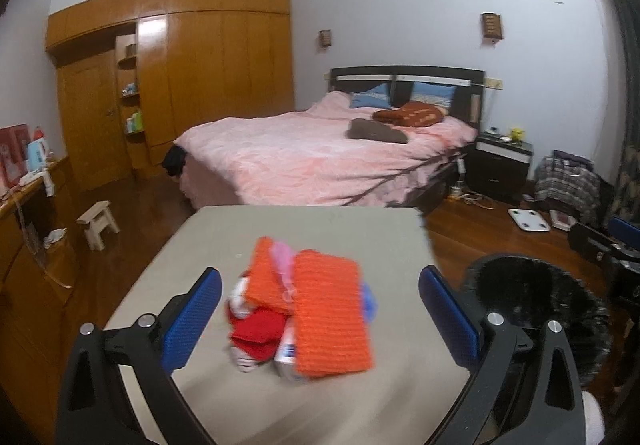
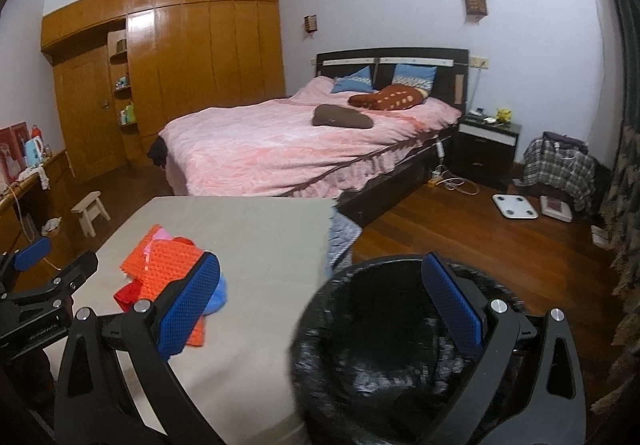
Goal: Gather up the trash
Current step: 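Grasp the orange foam mesh sleeves with both grippers from the pile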
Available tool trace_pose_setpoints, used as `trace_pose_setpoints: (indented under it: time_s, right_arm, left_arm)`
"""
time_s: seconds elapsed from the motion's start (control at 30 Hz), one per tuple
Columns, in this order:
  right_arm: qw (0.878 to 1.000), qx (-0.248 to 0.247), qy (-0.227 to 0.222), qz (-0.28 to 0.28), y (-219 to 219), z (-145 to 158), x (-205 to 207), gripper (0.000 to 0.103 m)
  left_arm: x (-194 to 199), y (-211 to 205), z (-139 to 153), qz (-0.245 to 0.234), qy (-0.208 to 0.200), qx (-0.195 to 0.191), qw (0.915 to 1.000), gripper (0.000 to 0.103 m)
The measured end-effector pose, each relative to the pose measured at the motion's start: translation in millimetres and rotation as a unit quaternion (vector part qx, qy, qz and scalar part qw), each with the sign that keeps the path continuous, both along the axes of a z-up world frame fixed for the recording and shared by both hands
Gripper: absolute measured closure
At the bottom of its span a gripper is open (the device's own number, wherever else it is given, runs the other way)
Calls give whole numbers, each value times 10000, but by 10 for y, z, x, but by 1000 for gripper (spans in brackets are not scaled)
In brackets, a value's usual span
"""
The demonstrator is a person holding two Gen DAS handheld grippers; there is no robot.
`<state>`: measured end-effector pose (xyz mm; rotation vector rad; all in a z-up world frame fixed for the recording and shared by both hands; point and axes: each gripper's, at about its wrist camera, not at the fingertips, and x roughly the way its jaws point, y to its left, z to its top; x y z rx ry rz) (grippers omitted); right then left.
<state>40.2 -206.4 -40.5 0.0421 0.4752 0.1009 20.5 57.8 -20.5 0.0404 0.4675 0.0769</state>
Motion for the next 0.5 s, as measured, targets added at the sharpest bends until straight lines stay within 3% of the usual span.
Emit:
trace_pose_setpoints:
  time_s: [0.23,0.5]
  right_arm:
    - [9989,171,174,406,429,-211,367,5]
    - [9962,-79,437,755,989,-583,710,5]
  left_arm:
    - [128,537,-196,544,26,80,9985,6]
    - [318,832,-491,649,175,191,9976,6]
